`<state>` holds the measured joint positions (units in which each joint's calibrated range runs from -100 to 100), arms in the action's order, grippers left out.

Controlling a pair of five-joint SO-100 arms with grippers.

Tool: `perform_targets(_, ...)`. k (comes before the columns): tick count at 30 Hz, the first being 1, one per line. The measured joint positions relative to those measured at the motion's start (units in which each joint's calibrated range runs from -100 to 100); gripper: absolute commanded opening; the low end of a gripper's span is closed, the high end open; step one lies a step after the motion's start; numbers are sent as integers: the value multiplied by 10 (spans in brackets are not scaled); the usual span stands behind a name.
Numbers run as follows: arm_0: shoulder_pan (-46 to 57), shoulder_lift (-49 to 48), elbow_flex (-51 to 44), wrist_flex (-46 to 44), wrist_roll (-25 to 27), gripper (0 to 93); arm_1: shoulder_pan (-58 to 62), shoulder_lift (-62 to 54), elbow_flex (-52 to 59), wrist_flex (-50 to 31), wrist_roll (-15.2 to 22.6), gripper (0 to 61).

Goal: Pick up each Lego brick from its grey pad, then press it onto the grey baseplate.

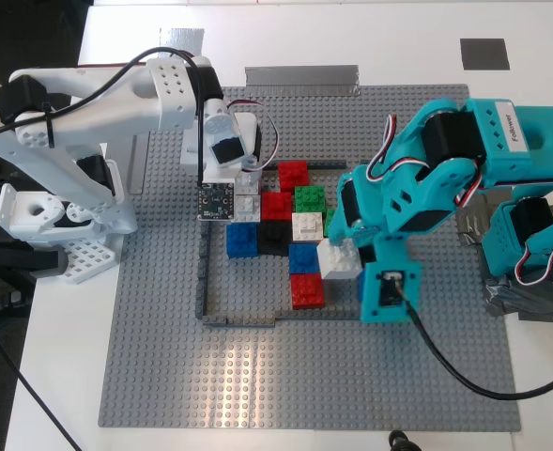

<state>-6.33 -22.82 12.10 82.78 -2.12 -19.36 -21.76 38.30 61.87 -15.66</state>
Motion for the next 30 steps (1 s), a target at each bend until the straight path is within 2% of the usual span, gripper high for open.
perform_targets(2,-14,0,22,-11,-30,0,4,0,0,11,3,2)
perform_targets(4,-27,0,36,-19,-37,0,5,0,0,16,4,2)
perform_targets(9,-44,0,90,-13,-40,0,5,0,0,31,5,2)
perform_targets(16,-53,24,106,-18,-43,0,5,-1,1,33,5,6)
perform_targets(17,-54,46,106,-22,-52,0,5,-1,9,31,9,39)
perform_targets(19,-54,61,106,-30,-59,0,5,-2,12,23,13,185)
perform_targets(20,-54,74,104,-35,-61,0,5,-2,15,19,14,211)
perform_targets(30,-53,98,56,-51,-63,0,5,-10,19,-5,16,229)
